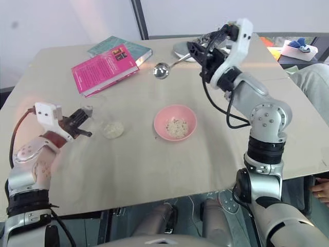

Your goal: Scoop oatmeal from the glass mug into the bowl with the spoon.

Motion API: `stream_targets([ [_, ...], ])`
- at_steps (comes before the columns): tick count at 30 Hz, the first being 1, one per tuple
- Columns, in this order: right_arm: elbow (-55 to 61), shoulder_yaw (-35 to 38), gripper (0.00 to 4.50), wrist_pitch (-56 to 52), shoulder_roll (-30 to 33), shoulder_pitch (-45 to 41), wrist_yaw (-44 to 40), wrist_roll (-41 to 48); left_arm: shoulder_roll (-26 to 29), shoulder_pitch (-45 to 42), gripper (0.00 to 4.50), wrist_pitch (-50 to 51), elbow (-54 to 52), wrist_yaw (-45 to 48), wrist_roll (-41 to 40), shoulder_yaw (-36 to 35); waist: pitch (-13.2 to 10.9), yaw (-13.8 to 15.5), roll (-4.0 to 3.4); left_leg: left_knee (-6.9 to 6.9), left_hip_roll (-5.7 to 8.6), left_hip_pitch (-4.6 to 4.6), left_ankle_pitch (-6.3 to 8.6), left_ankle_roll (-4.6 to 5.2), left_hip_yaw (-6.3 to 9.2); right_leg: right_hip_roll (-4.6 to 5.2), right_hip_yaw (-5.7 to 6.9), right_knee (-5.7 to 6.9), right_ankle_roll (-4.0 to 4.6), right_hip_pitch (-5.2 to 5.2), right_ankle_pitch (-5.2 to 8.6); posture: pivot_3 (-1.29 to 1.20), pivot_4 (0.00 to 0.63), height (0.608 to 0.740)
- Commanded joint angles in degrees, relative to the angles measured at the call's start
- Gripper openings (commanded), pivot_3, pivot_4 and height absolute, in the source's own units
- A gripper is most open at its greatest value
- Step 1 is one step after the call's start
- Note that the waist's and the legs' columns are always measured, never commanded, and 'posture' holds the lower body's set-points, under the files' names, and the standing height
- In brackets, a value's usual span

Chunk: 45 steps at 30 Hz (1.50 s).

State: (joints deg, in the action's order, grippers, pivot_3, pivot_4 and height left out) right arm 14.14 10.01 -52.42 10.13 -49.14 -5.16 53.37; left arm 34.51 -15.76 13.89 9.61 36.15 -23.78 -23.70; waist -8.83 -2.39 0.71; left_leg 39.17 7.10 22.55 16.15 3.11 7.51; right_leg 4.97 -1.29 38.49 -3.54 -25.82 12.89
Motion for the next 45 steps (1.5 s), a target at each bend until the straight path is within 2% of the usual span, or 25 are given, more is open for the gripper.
stream_targets([
  [1,2.6,-2.9,0.0,0.6,-1.1,-4.4,-2.2,0.5,0.6,-4.1,0.16,-1.4,-4.0,-1.4,-0.2,0.3,0.0,0.0,0.0,0.0,0.0,0.0,0.0,0.0,0.0,0.0,0.0,0.0,0.0,0.0,0.0,0.0,0.15,0.74],
  [5,-2.4,-4.7,0.0,2.2,-2.7,-10.0,-5.2,-0.7,1.0,-9.3,0.16,-8.3,-2.7,-1.2,4.0,3.8,0.0,0.0,0.0,0.02,0.0,0.02,0.0,0.0,0.01,0.0,0.04,-0.01,0.0,0.0,0.0,0.0,0.15,0.74],
  [9,-7.1,-7.4,0.0,4.2,-3.1,-14.8,-9.4,-3.8,0.9,-14.0,0.16,-16.8,3.3,-1.5,9.9,7.7,0.0,0.0,0.01,0.01,0.01,0.02,0.0,0.0,0.01,0.01,0.06,-0.1,0.0,0.02,0.0,0.0,0.15,0.74],
  [15,-8.6,-11.0,0.0,5.0,-2.7,-16.0,-12.1,-8.8,-0.3,-17.6,0.16,-22.3,7.5,-2.2,11.3,9.0,0.0,-0.4,0.01,-0.05,0.01,0.07,0.0,0.0,0.06,-0.01,0.1,-0.19,0.0,-0.01,0.0,0.0,0.15,0.74],
  [20,-9.8,-17.9,0.0,7.8,-0.3,-15.9,-14.7,-18.5,-0.5,-18.8,0.16,-24.9,8.0,-2.4,11.4,9.3,0.0,-0.3,0.01,-0.02,0.01,0.15,0.0,0.0,0.12,0.02,0.2,-0.27,-0.01,-0.01,0.0,0.0,0.15,0.74],
  [25,-14.0,-29.4,0.0,15.1,2.1,-15.6,-18.0,-32.3,-0.7,-21.3,0.16,-27.5,9.7,-2.4,12.8,10.3,0.0,-0.3,0.01,-0.01,0.02,0.15,0.0,0.0,0.13,0.01,0.22,-0.27,-0.01,-0.01,0.0,0.0,0.15,0.74],
  [27,-16.3,-31.7,0.0,17.8,1.8,-15.5,-19.3,-35.9,-0.8,-22.1,0.16,-28.9,10.9,-2.4,13.5,11.0,0.0,-0.3,0.02,0.01,0.02,0.15,0.0,0.0,0.13,0.01,0.22,-0.27,-0.01,0.0,-0.01,0.0,0.15,0.74],
  [34,-18.0,-30.2,0.0,16.2,-1.6,-14.9,-22.5,-36.8,-0.8,-24.1,0.16,-33.5,14.9,-2.1,15.7,12.7,0.0,-0.3,0.02,0.01,0.02,0.19,0.0,0.0,0.2,-0.01,0.29,-0.33,-0.01,0.0,-0.01,0.0,0.15,0.74],
  [45,-20.3,-16.9,0.0,6.4,-6.5,-18.2,-20.2,-30.1,-0.4,-28.6,0.16,-39.7,24.7,-2.2,19.1,15.0,0.0,-0.4,0.02,0.01,0.03,0.21,0.0,0.0,0.24,-0.01,0.33,-0.37,-0.01,0.01,-0.01,0.0,0.15,0.74],
])
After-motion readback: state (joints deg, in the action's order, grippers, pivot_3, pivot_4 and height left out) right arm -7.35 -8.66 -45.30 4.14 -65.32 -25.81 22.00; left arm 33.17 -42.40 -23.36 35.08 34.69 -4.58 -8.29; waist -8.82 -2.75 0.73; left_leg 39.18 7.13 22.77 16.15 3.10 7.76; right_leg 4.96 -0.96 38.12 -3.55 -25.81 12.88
